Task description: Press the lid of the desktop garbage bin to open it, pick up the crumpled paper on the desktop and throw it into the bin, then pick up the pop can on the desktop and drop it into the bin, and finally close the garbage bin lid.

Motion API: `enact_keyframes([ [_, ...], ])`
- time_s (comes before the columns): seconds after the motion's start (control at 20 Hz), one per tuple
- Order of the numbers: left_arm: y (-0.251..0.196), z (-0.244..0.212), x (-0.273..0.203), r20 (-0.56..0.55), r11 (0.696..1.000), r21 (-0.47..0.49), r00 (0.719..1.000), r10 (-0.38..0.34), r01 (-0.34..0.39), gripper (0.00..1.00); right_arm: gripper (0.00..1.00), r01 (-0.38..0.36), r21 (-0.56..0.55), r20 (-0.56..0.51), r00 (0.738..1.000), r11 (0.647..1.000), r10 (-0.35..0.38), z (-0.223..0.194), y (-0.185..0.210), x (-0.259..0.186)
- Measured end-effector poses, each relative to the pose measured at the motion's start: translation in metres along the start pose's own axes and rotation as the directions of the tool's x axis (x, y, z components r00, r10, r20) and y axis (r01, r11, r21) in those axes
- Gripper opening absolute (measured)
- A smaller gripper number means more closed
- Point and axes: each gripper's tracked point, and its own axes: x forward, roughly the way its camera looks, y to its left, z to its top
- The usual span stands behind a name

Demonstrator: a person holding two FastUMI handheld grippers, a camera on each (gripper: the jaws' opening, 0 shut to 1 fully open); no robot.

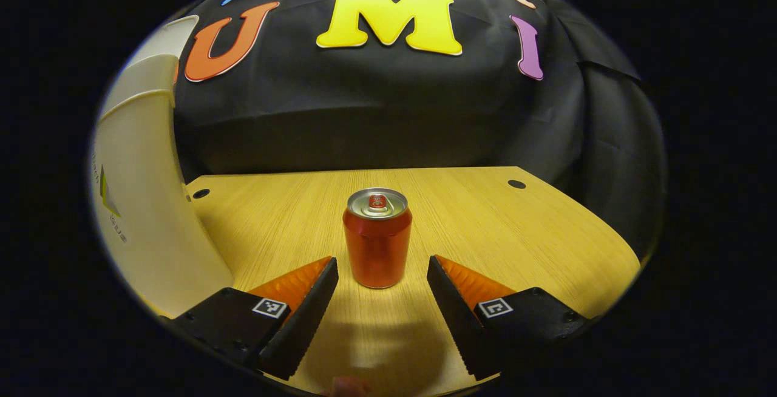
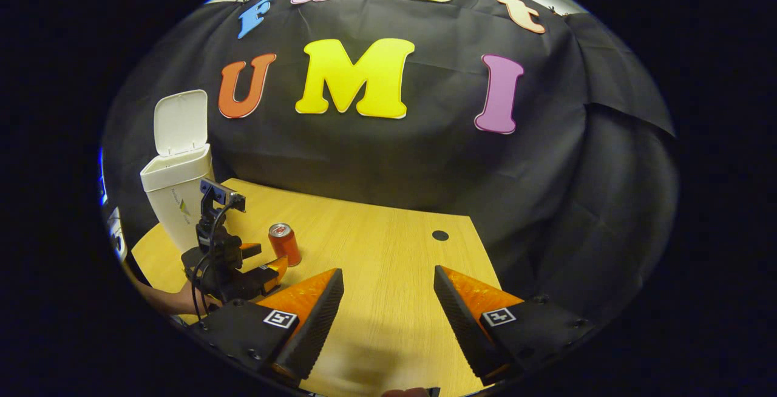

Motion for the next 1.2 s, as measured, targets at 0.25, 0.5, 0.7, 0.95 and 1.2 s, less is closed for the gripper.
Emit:
enact_keyframes([
  [0.25, 0.002, -0.006, 0.022, -0.012, 0.999, 0.031, 1.000, 0.017, -0.016, 0.98, 0.94, -0.023, 0.001, -0.022, 0.999, 1.000, 0.023, -0.005, 0.013, 0.009],
  [0.5, 0.006, -0.008, 0.040, -0.032, 0.999, 0.028, 0.999, 0.039, -0.038, 0.98, 0.94, -0.030, 0.002, -0.054, 0.998, 1.000, 0.030, -0.010, 0.018, 0.021],
  [0.7, 0.010, -0.005, 0.054, -0.040, 0.998, 0.042, 0.998, 0.047, -0.046, 0.98, 0.95, -0.021, 0.007, -0.063, 0.998, 1.000, 0.021, -0.009, 0.016, 0.026],
  [0.95, 0.007, -0.007, 0.064, -0.068, 0.999, 0.043, 0.997, 0.022, -0.019, 0.97, 0.94, -0.018, 0.004, -0.054, 0.998, 1.000, 0.018, -0.004, 0.017, 0.025],
  [1.2, 0.007, 0.002, 0.051, -0.070, 0.999, 0.042, 0.997, 0.016, -0.013, 0.87, 0.94, -0.021, 0.006, -0.031, 0.999, 1.000, 0.021, 0.002, 0.020, 0.019],
])
